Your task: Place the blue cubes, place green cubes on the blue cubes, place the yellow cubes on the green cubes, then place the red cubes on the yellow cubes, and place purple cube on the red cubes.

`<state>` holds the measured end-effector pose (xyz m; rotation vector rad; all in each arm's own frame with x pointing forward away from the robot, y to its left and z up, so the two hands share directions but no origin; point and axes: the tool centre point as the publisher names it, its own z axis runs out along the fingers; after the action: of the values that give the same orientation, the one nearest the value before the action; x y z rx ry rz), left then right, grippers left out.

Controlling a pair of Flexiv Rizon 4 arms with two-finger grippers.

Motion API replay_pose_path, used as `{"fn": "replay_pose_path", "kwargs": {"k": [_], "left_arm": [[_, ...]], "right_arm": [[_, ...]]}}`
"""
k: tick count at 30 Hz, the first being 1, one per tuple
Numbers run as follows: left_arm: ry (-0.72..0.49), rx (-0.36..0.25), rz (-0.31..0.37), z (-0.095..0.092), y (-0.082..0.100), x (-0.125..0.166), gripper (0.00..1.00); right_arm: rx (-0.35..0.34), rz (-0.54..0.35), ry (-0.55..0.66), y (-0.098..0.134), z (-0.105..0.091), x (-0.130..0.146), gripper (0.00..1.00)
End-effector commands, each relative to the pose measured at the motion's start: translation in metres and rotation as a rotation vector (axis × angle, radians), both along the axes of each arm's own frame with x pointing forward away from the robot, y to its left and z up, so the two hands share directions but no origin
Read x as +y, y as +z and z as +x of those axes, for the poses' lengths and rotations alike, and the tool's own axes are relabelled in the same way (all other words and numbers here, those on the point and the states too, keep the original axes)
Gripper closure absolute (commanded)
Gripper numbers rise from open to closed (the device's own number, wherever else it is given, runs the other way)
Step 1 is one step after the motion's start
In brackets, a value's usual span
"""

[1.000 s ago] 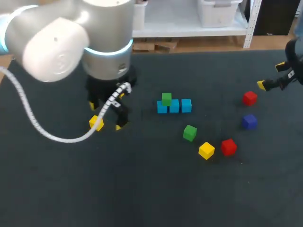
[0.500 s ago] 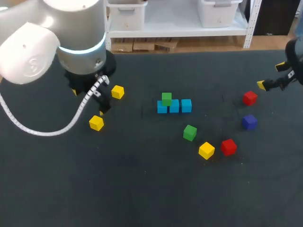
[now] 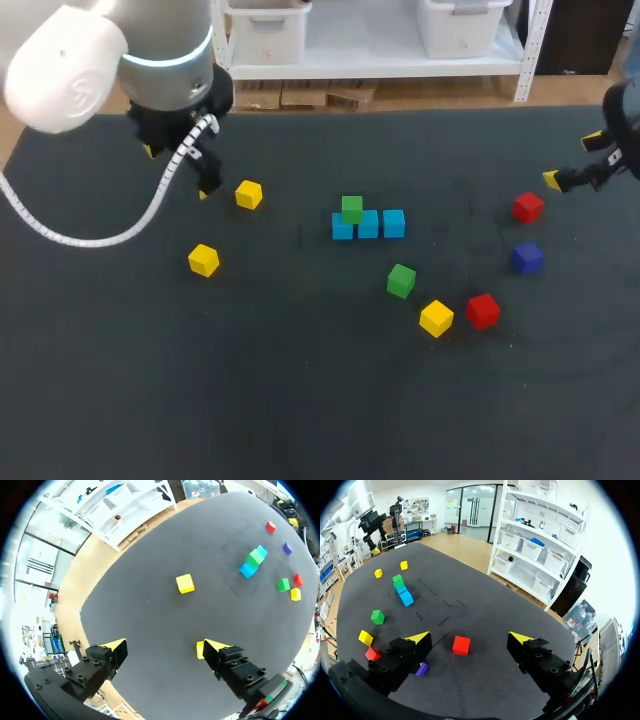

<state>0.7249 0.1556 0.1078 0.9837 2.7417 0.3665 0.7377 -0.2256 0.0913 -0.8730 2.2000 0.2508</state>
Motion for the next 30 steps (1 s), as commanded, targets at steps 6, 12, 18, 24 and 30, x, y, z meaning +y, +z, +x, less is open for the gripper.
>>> {"fn": "replay_pose_path", "kwargs": {"k": [6,12,18,24,30], "left_arm": [[0.009,-0.038,-0.068,0.015,-0.018,-0.008,0.00],[-0.005,-0.065,-0.137,0.010,-0.025,-0.007,0.00],[-0.064,-0.033,-0.159,0.006,-0.026,-0.010,0.00],[-0.064,-0.033,-0.159,0.006,-0.026,-0.010,0.00],[-0.031,-0.179,-0.204,0.007,-0.015,-0.008,0.00]], "right_arm": [[-0.001,-0.002,-0.003,0.000,0.000,0.001,0.00],[-0.001,-0.002,-0.003,0.000,0.000,0.001,0.00],[-0.001,-0.002,-0.003,0.000,0.000,0.001,0.00],[-0.001,-0.002,-0.003,0.000,0.000,0.001,0.00],[-0.001,-0.002,-0.003,0.000,0.000,0.001,0.00]]}}
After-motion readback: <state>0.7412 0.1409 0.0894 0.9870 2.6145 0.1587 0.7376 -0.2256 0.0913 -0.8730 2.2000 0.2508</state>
